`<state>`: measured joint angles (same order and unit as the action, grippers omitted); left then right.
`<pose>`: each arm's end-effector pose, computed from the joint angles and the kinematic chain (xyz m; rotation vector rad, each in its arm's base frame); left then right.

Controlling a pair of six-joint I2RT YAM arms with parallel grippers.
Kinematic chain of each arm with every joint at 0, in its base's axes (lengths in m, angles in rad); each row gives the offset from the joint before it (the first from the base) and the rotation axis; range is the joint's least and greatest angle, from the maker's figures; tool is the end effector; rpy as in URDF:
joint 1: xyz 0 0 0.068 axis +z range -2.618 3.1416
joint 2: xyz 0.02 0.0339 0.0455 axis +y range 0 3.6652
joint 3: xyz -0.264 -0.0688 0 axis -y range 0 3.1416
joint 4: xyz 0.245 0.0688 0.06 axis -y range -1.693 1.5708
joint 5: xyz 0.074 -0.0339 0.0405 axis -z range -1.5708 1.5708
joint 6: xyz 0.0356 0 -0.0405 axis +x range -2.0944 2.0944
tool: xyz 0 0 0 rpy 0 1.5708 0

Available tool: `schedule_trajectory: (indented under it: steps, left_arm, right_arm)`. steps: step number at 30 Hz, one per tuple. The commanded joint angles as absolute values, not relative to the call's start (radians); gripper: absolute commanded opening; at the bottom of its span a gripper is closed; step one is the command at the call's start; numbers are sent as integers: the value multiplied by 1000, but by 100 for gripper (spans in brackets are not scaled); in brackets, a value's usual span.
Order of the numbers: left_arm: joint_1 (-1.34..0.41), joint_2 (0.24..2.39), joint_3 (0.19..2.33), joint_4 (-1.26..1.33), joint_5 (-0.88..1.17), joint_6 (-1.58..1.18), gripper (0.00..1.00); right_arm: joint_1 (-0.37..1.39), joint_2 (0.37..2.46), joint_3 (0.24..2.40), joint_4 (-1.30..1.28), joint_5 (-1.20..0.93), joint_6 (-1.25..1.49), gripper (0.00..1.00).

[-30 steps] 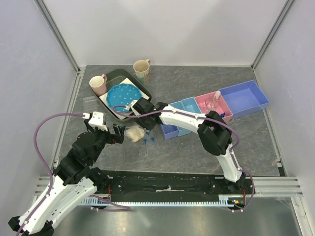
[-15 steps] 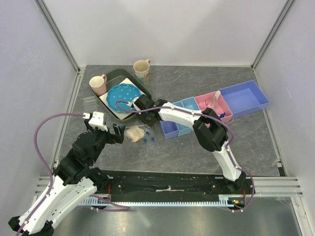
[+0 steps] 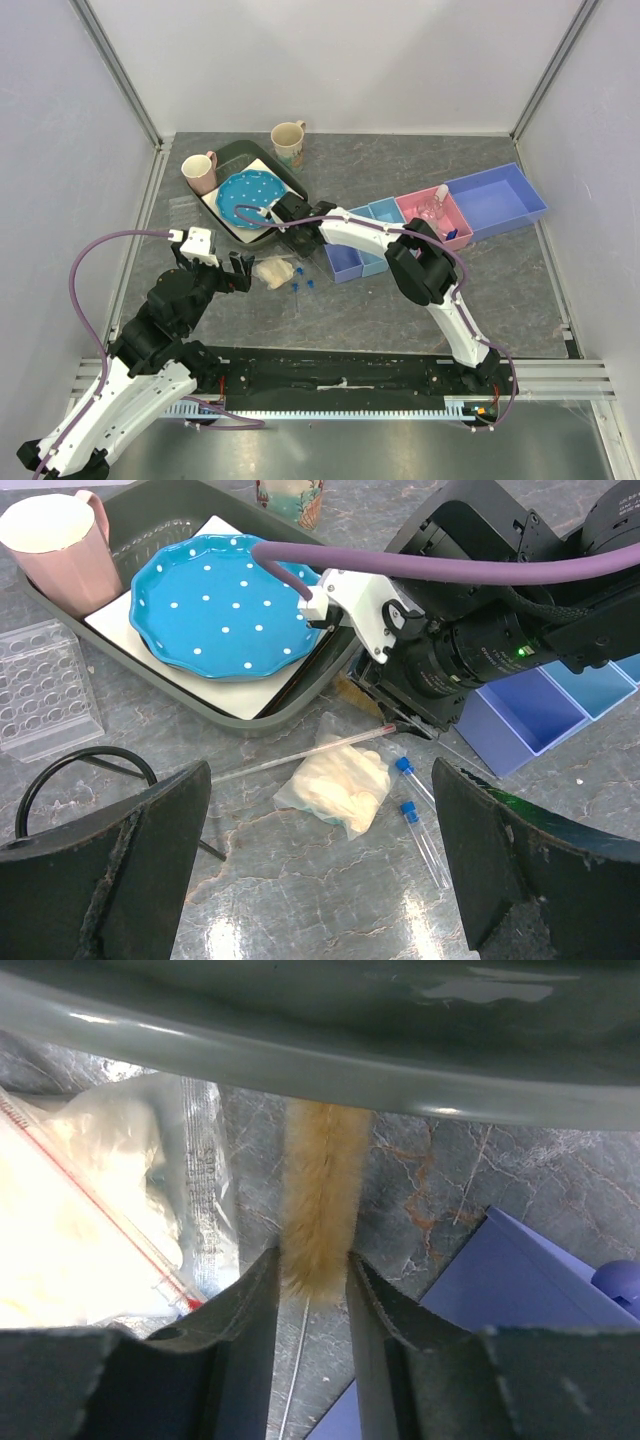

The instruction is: Organize the chemistry lab equipment

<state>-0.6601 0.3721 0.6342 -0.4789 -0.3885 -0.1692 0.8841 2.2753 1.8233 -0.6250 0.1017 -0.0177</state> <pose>0.0869 -0.0504 0.3079 0.1574 1.7711 -0.2524 0.3131 0.3762 0.1653 -1.1231 2.3976 0.1578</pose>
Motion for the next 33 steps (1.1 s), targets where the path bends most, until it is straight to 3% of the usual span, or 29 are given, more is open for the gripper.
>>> schedule_trajectory:
  steps: [1,6,17,25,33]
  left_arm:
    - [-655,376,634,-456,-399,-140,97]
    - [-655,376,634,-456,-399,-140,97]
    - [-657,379,634,-456,-400,-140,97]
    - [-655,383,634,-456,-402,-140,96]
    - [-655,379,634,-457,-405,-140,96]
  right_arm:
    - [867,2306,1855,-666,106,-3,36]
    - [868,2278,1871,-673,112,-12,22]
    - [868,2094,1847,-676,35,-23,9]
    - [868,1996,1769,-673,-112,-34,6]
    - [865,1904,1723,-673,-104,-84,5]
